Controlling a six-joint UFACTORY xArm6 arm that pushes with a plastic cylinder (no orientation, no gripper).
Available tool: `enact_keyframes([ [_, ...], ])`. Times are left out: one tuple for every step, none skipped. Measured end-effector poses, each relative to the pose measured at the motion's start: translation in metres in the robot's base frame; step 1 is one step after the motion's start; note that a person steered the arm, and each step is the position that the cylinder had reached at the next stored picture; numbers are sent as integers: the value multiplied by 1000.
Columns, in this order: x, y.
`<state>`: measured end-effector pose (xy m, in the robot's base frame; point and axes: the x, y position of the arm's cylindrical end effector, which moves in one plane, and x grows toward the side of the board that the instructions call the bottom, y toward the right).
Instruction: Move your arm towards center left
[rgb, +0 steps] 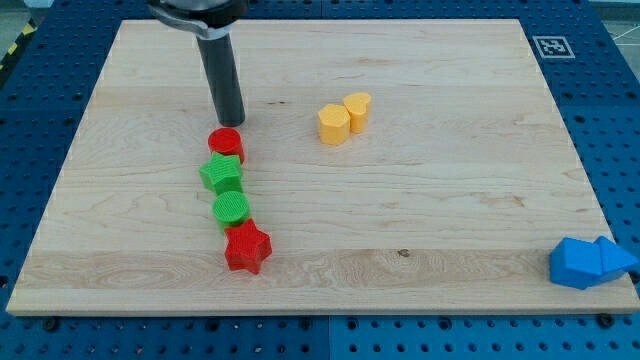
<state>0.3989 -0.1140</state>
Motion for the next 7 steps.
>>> enact_keyframes([
  [20, 0],
  [33, 0],
  [23, 0],
  [1, -1],
  [-15, -7],
  [-21, -7],
  [-22, -7],
])
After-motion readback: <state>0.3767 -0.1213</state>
